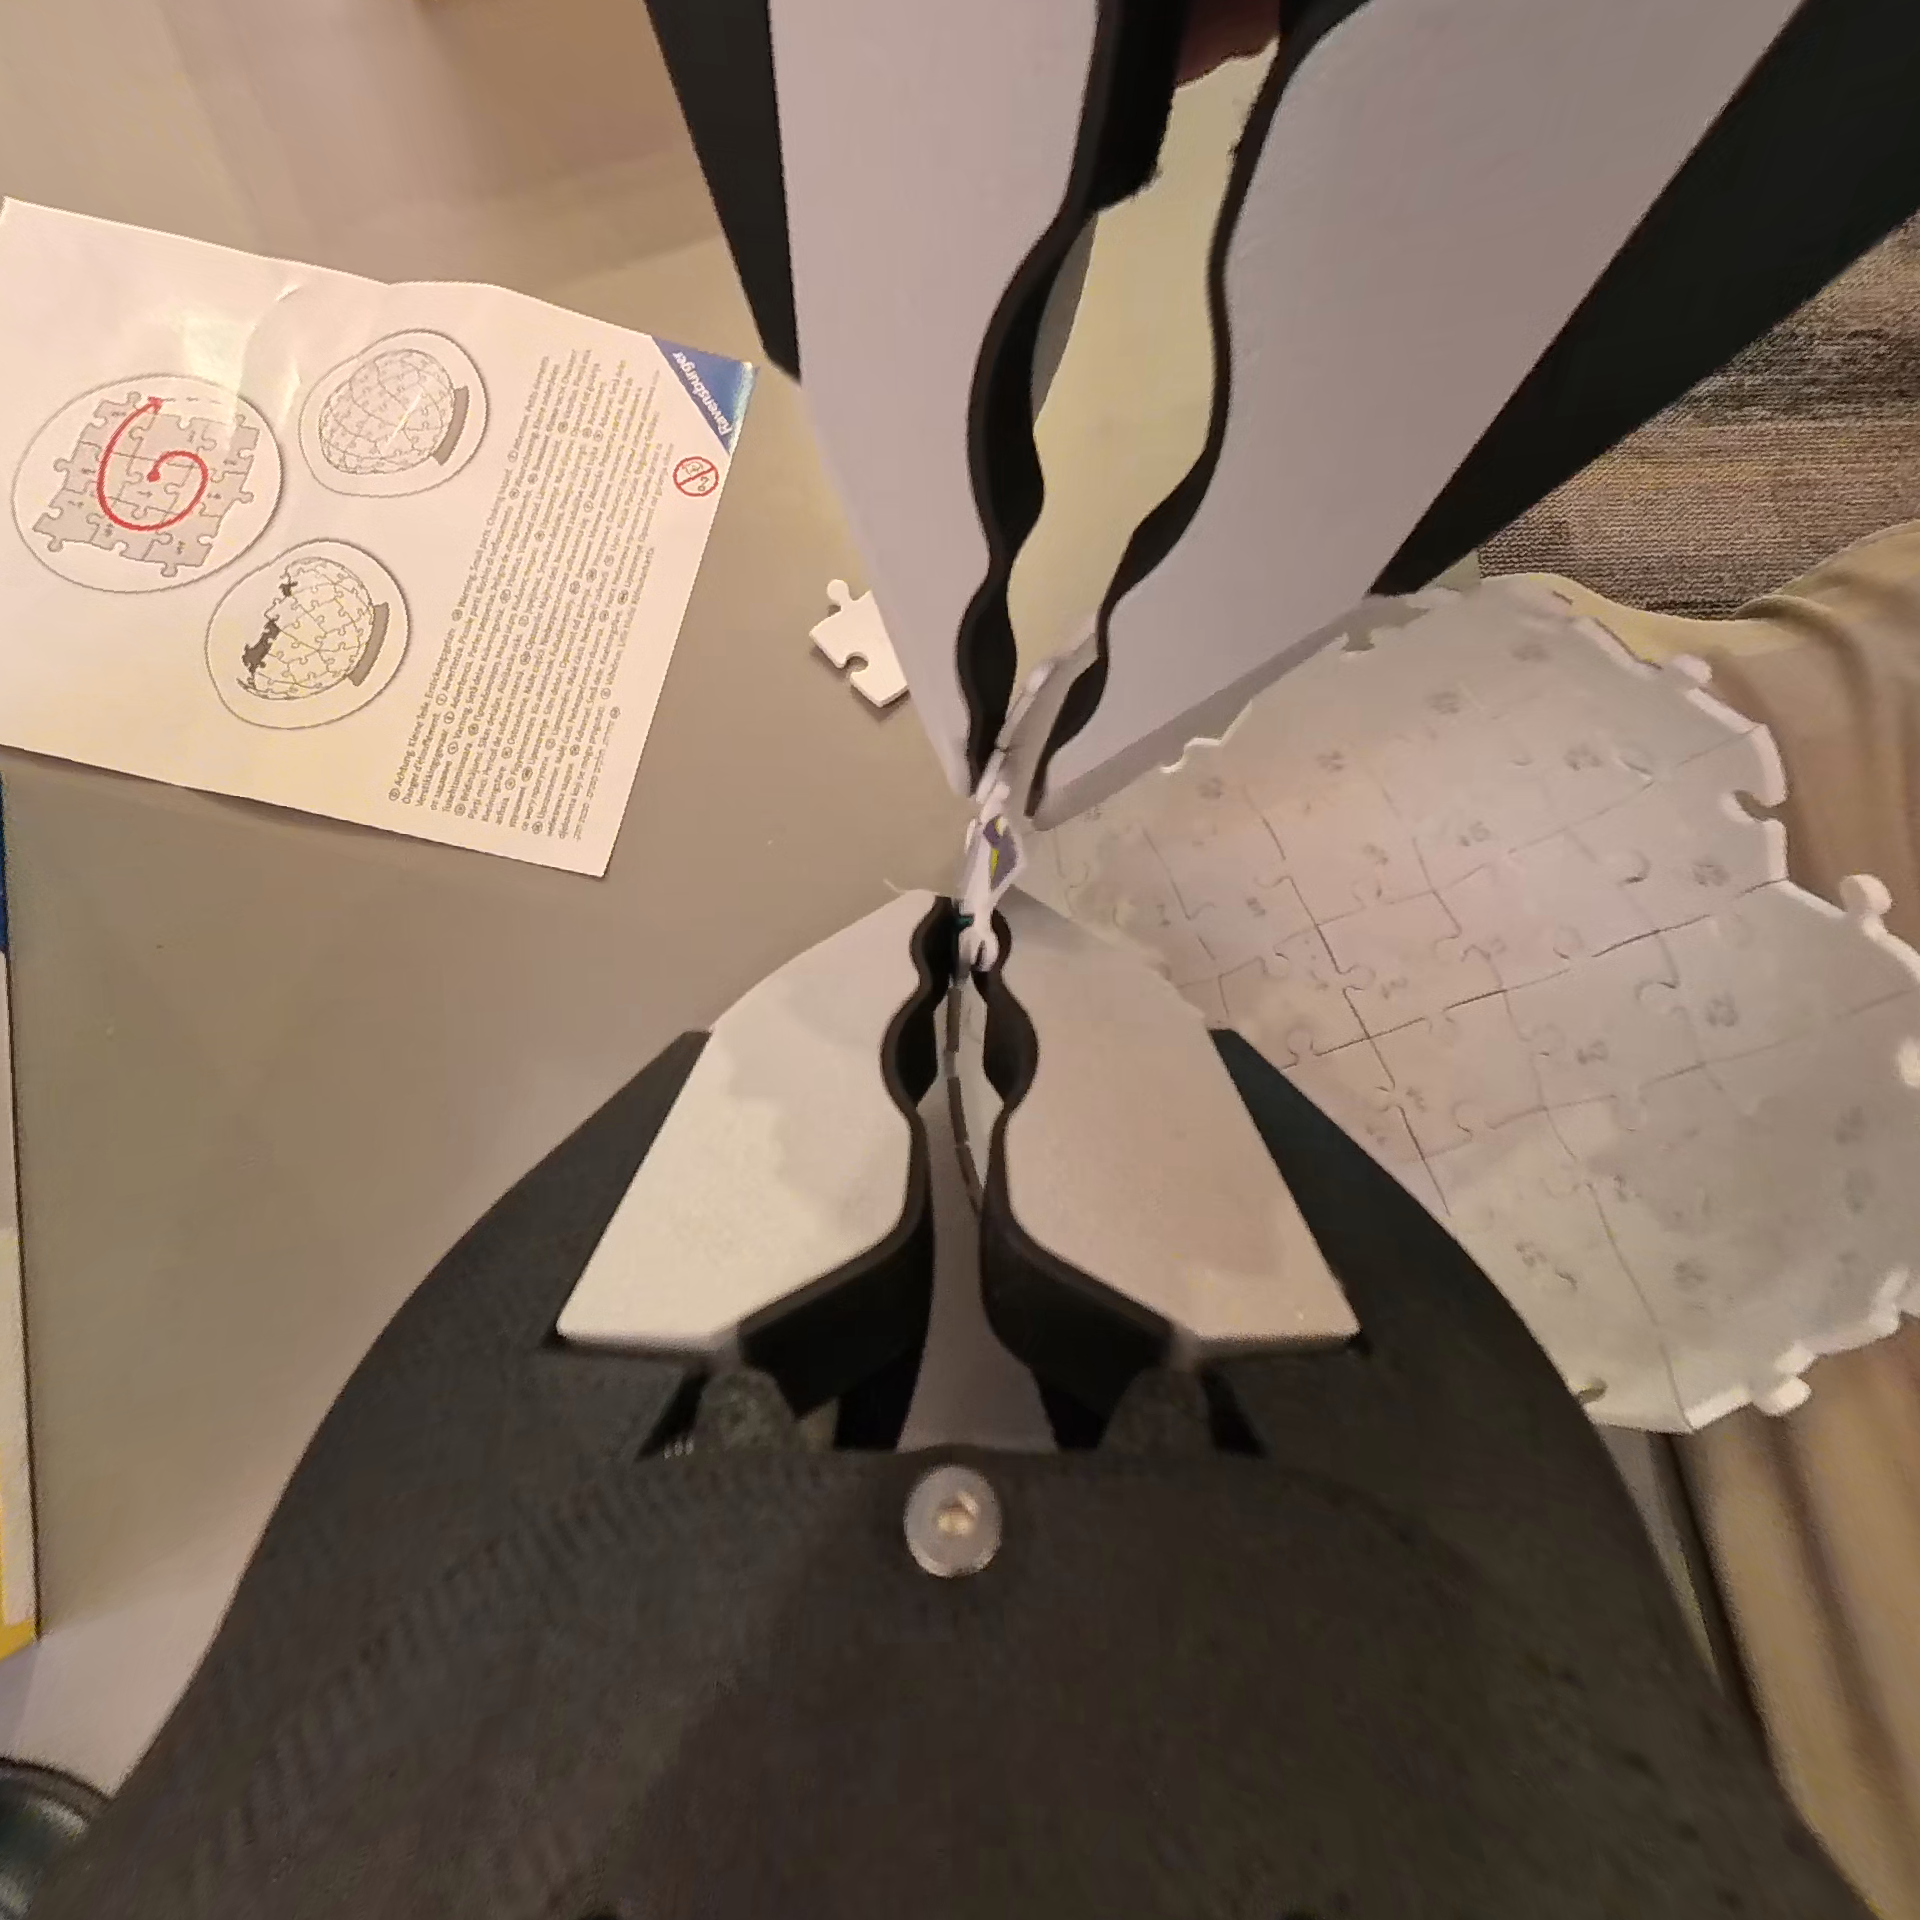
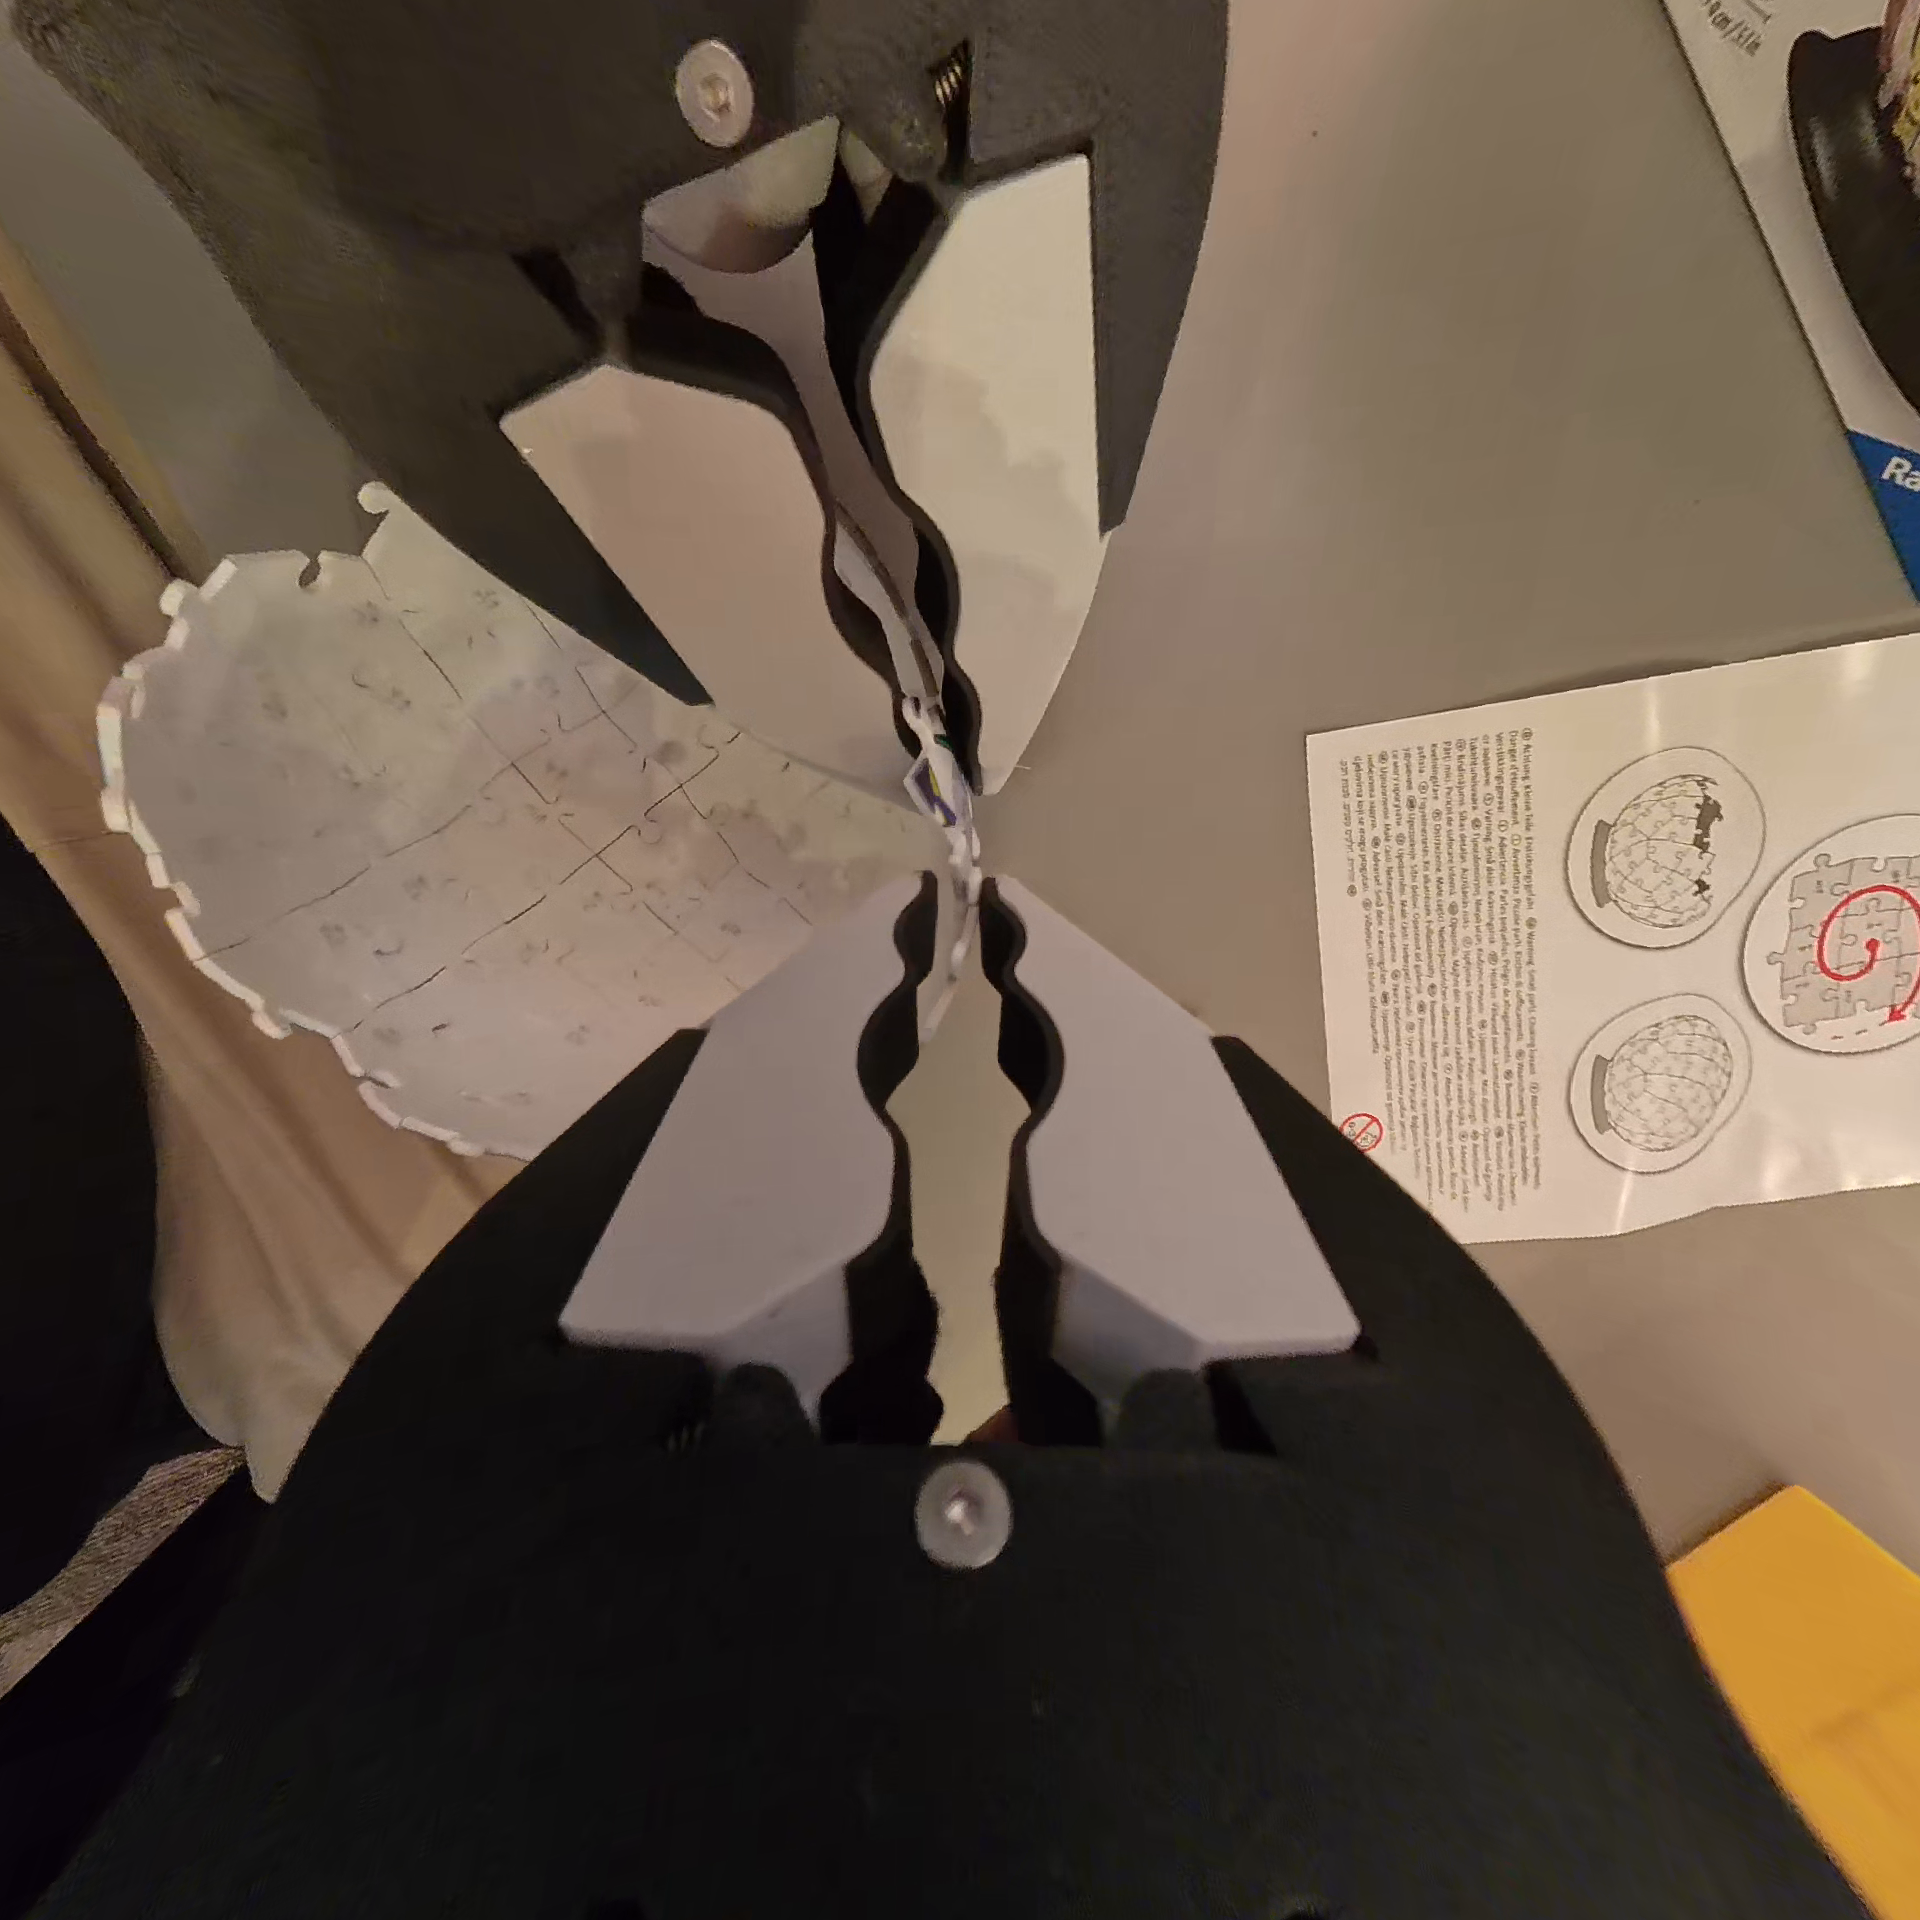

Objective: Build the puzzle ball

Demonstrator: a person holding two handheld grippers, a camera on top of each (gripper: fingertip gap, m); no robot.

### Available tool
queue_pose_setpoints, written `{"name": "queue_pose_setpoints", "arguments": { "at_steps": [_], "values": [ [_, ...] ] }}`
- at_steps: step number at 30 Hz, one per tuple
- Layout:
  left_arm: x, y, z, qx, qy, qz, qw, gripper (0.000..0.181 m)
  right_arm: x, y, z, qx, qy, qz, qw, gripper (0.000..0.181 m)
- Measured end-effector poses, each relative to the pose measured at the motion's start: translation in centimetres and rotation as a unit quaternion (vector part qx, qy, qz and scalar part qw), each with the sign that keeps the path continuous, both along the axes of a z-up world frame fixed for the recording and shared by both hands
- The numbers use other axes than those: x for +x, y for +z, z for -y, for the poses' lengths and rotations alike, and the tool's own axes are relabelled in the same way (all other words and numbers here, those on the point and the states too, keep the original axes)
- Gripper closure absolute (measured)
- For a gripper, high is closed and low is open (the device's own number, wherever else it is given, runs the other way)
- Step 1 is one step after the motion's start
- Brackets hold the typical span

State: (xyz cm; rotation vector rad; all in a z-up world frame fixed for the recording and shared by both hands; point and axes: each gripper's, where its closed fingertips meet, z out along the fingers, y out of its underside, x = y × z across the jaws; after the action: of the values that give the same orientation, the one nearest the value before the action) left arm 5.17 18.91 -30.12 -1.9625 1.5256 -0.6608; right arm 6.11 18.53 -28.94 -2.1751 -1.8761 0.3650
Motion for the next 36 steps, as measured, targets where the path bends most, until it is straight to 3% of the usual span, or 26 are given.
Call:
{"name": "queue_pose_setpoints", "arguments": {
  "at_steps": [36],
  "values": [
    [-0.21, -0.23, -0.04, -0.023, 0.013, 0.003, 1.0, 0.177, -0.48, -0.31, -0.34, 0.012, -0.01, -0.01, 1.0, 0.181]
  ]
}}
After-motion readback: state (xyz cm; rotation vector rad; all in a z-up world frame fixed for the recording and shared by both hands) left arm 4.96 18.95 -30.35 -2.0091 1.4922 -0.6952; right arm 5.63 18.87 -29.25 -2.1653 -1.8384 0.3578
